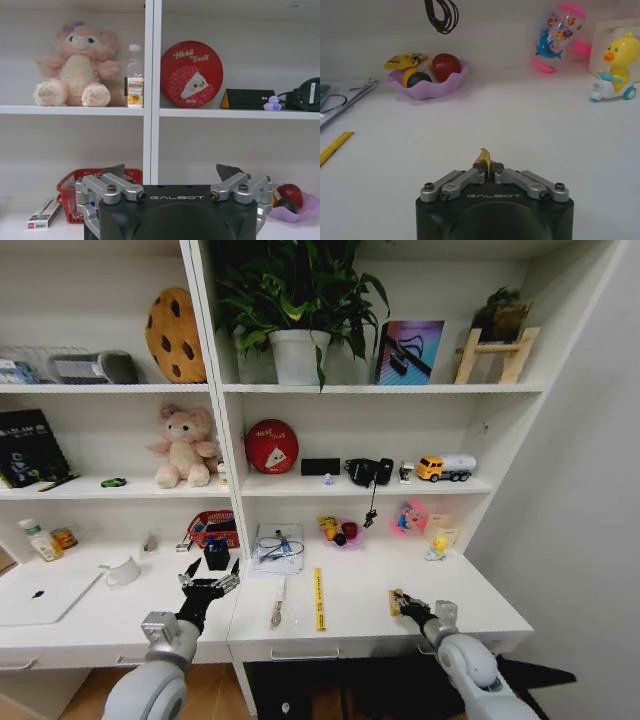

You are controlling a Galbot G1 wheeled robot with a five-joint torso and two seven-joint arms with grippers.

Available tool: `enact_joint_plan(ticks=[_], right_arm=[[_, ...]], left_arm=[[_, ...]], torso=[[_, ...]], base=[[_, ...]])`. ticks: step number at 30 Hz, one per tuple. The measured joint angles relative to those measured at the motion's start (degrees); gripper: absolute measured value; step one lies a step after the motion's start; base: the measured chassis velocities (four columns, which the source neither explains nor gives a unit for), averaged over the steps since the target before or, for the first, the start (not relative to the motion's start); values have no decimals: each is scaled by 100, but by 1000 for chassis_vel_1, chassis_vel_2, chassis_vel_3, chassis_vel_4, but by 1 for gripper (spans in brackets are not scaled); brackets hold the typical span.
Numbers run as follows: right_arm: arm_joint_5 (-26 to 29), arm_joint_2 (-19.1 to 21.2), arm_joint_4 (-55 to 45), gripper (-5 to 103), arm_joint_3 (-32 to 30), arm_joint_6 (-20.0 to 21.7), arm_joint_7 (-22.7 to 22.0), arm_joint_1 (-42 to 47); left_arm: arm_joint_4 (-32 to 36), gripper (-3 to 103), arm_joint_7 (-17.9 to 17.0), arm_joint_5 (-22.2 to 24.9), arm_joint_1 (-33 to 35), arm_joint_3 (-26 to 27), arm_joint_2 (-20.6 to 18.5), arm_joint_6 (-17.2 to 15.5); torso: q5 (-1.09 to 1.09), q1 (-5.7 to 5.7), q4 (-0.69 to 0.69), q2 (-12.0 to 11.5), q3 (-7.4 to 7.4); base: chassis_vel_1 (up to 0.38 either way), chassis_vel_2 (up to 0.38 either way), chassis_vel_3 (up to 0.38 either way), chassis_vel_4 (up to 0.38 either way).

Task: Organize the objects on the table.

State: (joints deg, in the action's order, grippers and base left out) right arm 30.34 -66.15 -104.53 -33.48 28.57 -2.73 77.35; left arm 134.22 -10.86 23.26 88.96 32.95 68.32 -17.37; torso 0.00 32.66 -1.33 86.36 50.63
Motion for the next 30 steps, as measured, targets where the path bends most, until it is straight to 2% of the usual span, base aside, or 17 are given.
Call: enact_joint_plan(ticks=[1, 3, 6, 7, 9, 10, 13, 17, 18, 22, 24, 26, 30], right_arm=[[-25, 12, -3, 2, 7, -22, 5, -1], [-64, 22, -11, 2, 15, -64, 20, -2], [-389, 143, -48, 1, 75, -514, 304, -66], [-389, 143, -48, 1, 75, -514, 304, -66], [-509, 357, -56, 0, 198, -769, 679, -262], [-509, 357, -56, 0, 198, -769, 679, -262], [-522, 764, 129, 0, 582, -1133, 1284, -823], [-267, 1082, 513, 0, 1149, -1403, 1719, -1586], [-267, 1082, 513, 0, 1149, -1403, 1719, -1586], [188, 1177, 1195, 0, 1986, -1475, 1807, -2631], [219, 1175, 1281, 0, 2062, -1469, 1798, -2758], [422, 1117, 1787, 0, 2486, -1411, 1701, -3510], [590, 1032, 2272, 0, 2831, -1409, 1620, -4075]], left_arm=[[0, 100, 0, 0, 0, 0, 0, 0], [0, 100, 0, 0, 0, 0, 0, 0], [0, 100, 0, 0, 0, 0, 0, 0], [0, 100, 0, 0, 0, 0, 0, 0], [0, 100, 0, 0, 0, 0, 0, 0], [0, 100, 0, 0, 0, 0, 0, 0], [0, 100, 0, 0, 0, 0, 0, 0], [0, 100, 0, 0, 0, 0, 0, 0], [0, 100, 0, 0, 0, 0, 0, 0], [0, 100, -1, 0, 0, 0, 0, -1], [0, 100, 2, 0, 0, -1, 0, 0], [0, 100, 1, 0, 0, 0, 0, -1], [0, 100, 0, 0, 0, 0, 0, 0]], torso=[[0, 0, 0, 0, 0], [0, 0, 0, 0, 0], [0, 0, -1, 0, 0], [0, 0, -1, 0, 0], [0, 0, -1, 0, 0], [0, 0, -1, 0, 0], [0, 0, 0, 0, 0], [0, 0, 0, -1, 1], [0, 0, 0, -1, 1], [2, 0, 0, 0, 1], [2, 0, 0, -1, 1], [0, 0, 1, -1, 1], [-2, 1, 1, -1, 1]], base=[[0, 0, 0, 0], [0, 0, 0, 0], [0, 0, 0, 0], [0, 0, 0, 0], [0, 0, 0, 0], [0, 0, 0, 0], [0, 0, 0, 0], [0, 0, 0, 0], [0, 0, 0, 0], [0, 0, 0, 0], [0, 0, 0, 0], [0, 0, 0, 0], [0, 0, 0, 0]])
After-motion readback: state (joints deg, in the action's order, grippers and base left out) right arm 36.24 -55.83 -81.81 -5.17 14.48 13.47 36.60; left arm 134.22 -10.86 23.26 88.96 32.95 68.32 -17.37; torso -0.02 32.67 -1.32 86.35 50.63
